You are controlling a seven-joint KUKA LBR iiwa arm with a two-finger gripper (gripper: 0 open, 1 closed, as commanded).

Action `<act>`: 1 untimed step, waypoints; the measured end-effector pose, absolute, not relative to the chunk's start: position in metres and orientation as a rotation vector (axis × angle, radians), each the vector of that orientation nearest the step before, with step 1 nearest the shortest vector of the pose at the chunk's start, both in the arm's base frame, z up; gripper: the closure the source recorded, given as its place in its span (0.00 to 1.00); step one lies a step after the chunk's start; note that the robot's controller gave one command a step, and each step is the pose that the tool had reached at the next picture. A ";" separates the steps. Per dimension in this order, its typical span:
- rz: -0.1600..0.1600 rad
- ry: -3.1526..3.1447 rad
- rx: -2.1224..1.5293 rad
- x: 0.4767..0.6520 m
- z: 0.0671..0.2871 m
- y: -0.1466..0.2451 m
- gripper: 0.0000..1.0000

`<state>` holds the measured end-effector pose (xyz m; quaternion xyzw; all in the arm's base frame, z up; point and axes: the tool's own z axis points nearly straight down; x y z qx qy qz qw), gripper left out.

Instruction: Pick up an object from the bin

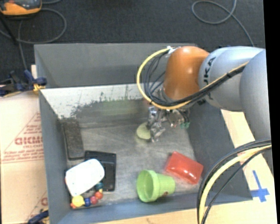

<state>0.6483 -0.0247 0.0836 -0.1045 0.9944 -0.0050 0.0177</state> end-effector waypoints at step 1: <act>0.000 3.126 -0.176 0.635 0.104 -0.022 1.00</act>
Offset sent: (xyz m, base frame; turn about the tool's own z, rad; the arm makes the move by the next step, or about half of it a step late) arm -0.0159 0.0245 0.0586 0.0706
